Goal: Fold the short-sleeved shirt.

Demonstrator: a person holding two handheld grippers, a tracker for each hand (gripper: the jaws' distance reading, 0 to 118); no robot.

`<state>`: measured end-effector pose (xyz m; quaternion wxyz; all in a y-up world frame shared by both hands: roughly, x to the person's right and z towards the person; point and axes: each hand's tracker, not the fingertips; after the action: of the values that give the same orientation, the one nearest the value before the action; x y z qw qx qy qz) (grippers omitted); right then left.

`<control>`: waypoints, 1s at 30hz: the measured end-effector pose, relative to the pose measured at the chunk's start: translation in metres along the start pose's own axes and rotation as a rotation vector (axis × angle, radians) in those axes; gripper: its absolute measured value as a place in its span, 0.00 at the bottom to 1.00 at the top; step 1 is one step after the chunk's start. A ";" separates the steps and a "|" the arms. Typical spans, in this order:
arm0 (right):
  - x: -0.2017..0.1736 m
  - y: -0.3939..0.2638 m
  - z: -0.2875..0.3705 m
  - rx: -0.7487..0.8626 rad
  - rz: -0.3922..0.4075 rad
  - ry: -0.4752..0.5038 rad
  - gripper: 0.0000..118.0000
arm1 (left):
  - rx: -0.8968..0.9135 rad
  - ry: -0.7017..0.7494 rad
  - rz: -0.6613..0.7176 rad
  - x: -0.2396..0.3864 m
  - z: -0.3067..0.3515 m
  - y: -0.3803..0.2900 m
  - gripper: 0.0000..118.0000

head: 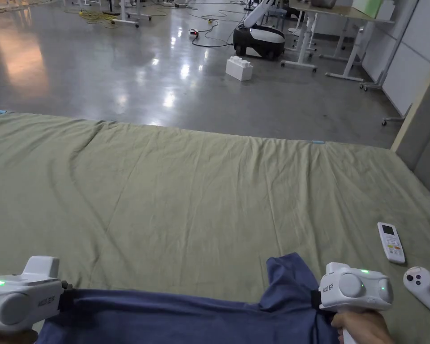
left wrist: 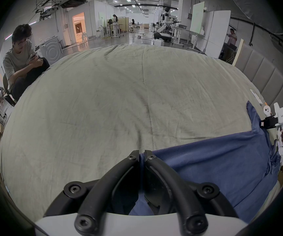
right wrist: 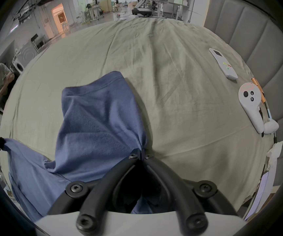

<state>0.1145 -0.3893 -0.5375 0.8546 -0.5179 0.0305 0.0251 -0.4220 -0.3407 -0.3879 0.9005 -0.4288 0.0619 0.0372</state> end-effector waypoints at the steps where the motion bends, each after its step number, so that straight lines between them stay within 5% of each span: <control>1: 0.001 -0.003 0.003 0.024 -0.014 0.006 0.01 | 0.001 -0.001 0.003 0.000 0.001 0.000 0.04; 16: 0.006 -0.030 0.131 0.262 0.020 0.066 0.01 | 0.108 -0.062 0.000 -0.016 0.064 -0.003 0.04; 30: 0.017 -0.145 0.223 0.268 0.048 0.078 0.01 | 0.148 -0.116 0.033 -0.041 0.142 -0.078 0.04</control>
<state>0.1483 -0.2586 -0.3082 0.9133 -0.3989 0.0790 0.0214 -0.4423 -0.2795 -0.2334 0.9311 -0.3571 0.0190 0.0721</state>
